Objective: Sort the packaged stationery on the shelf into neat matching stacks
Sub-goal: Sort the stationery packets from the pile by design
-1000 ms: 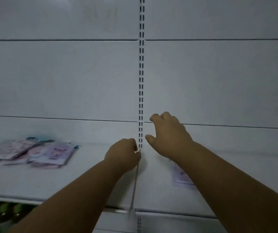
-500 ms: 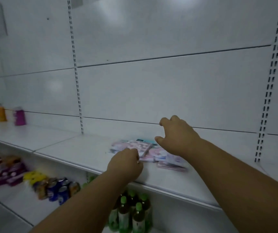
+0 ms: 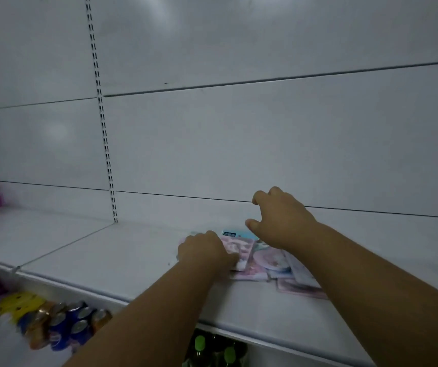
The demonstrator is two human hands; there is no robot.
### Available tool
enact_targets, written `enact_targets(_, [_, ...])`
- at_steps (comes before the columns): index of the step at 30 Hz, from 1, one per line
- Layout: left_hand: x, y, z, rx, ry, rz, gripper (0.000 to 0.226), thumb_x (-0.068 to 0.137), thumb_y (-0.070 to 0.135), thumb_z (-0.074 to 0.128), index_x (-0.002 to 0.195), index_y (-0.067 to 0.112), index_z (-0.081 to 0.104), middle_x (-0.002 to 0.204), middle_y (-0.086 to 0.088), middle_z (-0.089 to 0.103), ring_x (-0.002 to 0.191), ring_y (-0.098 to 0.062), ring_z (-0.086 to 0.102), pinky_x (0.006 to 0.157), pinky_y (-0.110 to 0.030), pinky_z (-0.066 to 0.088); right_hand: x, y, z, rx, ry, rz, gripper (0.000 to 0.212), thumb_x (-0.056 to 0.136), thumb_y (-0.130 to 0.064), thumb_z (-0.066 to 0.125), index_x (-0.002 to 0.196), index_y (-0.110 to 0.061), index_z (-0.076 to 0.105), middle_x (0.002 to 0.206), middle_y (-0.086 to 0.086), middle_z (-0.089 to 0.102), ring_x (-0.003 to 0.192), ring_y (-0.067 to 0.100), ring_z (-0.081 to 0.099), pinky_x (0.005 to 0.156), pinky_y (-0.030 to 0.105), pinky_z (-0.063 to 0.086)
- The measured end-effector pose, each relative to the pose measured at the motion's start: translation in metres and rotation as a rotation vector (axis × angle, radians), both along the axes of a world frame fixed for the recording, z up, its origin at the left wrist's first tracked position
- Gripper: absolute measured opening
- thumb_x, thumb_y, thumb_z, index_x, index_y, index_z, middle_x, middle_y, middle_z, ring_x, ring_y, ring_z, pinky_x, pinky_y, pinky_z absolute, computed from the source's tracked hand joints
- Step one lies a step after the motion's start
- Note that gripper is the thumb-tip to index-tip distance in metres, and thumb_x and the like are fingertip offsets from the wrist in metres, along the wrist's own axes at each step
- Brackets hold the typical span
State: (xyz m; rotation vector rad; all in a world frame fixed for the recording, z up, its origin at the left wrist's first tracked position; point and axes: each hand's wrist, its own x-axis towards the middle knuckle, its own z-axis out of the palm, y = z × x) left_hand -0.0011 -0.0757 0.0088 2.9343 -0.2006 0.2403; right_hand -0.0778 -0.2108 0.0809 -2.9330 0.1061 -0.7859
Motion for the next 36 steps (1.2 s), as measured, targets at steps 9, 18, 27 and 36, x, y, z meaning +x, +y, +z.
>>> enact_targets(9, [0.014,-0.015,0.021,-0.027,0.188,-0.031,0.077,0.054,0.049,0.071,0.122,0.017,0.053,0.107,-0.006,0.064,0.098,-0.026,0.062,0.088,-0.041,0.053,0.025,-0.017,-0.010,0.030,0.037,-0.056,0.048,0.083,-0.050,0.058,0.121,-0.021,0.051,0.118,0.008,0.052,0.100,0.026,0.055,0.082,0.040,0.050])
enact_targets(18, [0.012,0.023,0.051,-1.027,0.049,-0.201,0.007,0.086,0.012,0.056,0.094,0.012,0.056,0.092,-0.011,0.064,0.078,-0.026,0.064,0.071,-0.038,0.057,0.007,-0.021,-0.017,0.132,-0.012,-0.172,0.040,0.089,-0.039,0.056,0.123,-0.019,0.052,0.120,0.009,0.053,0.103,0.028,0.055,0.084,0.039,0.049])
enact_targets(27, [-0.014,0.026,0.041,-1.493,0.267,-0.514,0.013,0.089,0.007,0.063,0.094,0.017,0.059,0.087,-0.007,0.070,0.059,-0.011,0.072,0.047,-0.026,0.056,-0.013,-0.040,-0.075,0.183,0.260,-0.533,0.035,0.090,-0.039,0.048,0.113,-0.015,0.058,0.118,0.014,0.059,0.106,0.033,0.053,0.091,0.038,0.045])
enact_targets(36, [-0.008,0.022,0.026,-1.429,0.300,-0.521,0.007,0.090,0.009,0.062,0.094,0.014,0.061,0.084,-0.005,0.072,0.060,-0.012,0.073,0.045,-0.027,0.055,-0.014,-0.044,-0.072,0.337,0.209,-0.692,0.051,0.081,-0.050,0.055,0.118,-0.014,0.053,0.121,0.013,0.055,0.109,0.033,0.056,0.096,0.040,0.045])
